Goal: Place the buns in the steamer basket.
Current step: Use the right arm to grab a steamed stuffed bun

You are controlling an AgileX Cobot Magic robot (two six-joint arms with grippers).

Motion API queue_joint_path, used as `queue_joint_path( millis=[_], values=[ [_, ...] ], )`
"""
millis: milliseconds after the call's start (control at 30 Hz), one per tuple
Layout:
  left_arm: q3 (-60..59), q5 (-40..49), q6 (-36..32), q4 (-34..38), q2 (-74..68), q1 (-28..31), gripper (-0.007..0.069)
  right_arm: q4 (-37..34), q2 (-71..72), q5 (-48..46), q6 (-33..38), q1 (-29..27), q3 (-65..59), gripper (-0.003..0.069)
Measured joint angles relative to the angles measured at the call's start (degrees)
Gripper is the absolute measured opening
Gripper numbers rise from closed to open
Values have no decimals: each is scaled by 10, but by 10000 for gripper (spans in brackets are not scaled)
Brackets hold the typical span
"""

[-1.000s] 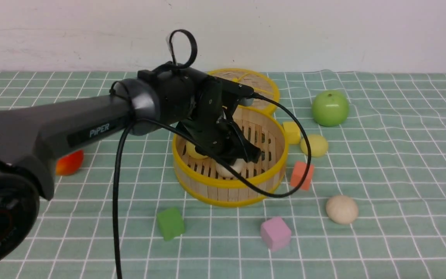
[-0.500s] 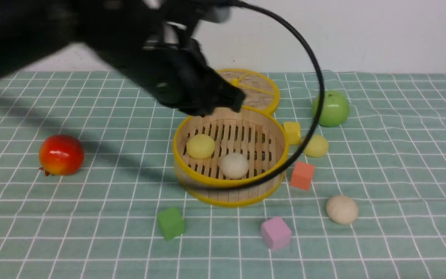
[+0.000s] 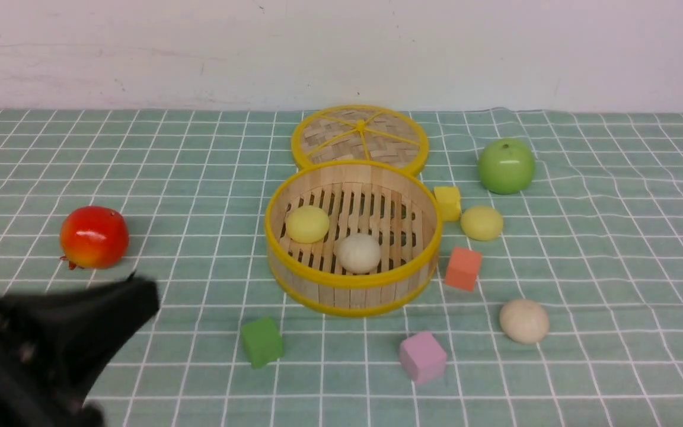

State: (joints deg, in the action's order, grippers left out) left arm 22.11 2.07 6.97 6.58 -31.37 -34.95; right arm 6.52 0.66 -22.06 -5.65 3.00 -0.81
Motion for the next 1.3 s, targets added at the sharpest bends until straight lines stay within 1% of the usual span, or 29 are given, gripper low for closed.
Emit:
queue_joint_path(
  millis=[167, 367, 433, 467, 500, 533, 567, 600, 633, 667, 767, 900, 967, 1000, 1033, 1067, 1133, 1167, 1200, 1233, 1267, 1300],
  values=[
    [-63, -50, 0, 1, 41, 0, -14, 0, 0, 0, 0, 0, 0, 240],
    [-68, -63, 0, 1, 45, 0, -14, -4, 0, 8, -6, 0, -1, 240],
    [-68, -64, 0, 1, 45, 0, -14, -47, 0, 31, -41, 0, -5, 240],
    [-68, -64, 0, 1, 45, 0, -14, -81, 0, 47, -68, 0, -6, 240],
    [-68, -64, 0, 1, 45, 0, -14, -88, 0, 51, -74, 0, -6, 240],
    [-68, -64, 0, 1, 45, 0, -14, -141, 0, 86, -120, 0, -6, 240],
    [-68, -64, 0, 1, 45, 0, -14, -153, 0, 91, -120, 0, -6, 240],
    [-68, -64, 0, 1, 45, 0, -14, -190, 0, 130, -151, 0, -6, 240],
    [-68, -64, 0, 1, 45, 0, -14, -211, 0, 152, -164, 0, -6, 240],
    [-68, -64, 0, 1, 45, 0, -14, -228, 0, 175, -176, 0, -6, 240],
    [-68, -64, 0, 1, 45, 0, -14, -251, 0, 203, -197, 1, -6, 240],
    [-68, -64, 0, 1, 45, 0, -14, -241, -36, 96, -198, 18, 51, 217],
    [-68, -64, 0, 1, 45, 0, -14, -212, -120, -14, -145, 44, 139, 193],
    [-68, -64, 0, 1, 45, 0, -14, -194, -191, -85, -110, 57, 188, 181],
    [-68, -64, 0, 1, 45, 0, -14, -194, -191, -85, -104, 59, 196, 180],
    [-68, -65, 0, 1, 45, 0, -14, -175, -280, -148, -65, 72, 253, 168],
    [-68, -66, 0, 1, 45, 0, -14, -154, -405, -223, -19, 83, 333, 152],
    [-68, -66, 0, 1, 45, 0, -14, -147, -449, -237, -4, 85, 366, 145],
    [-69, -66, 0, 1, 45, 0, -14, -144, -523, -253, 12, 85, 401, 138],
    [-69, -66, 0, 1, 45, 0, -14, -144, -533, -254, 14, 85, 413, 136],
    [-69, -66, 0, 1, 45, 0, -14, -146, -612, -258, 33, 85, 455, 129],
    [-69, -66, 0, 1, 45, 0, -14, -149, -649, -258, 42, 85, 470, 127]
  ],
)
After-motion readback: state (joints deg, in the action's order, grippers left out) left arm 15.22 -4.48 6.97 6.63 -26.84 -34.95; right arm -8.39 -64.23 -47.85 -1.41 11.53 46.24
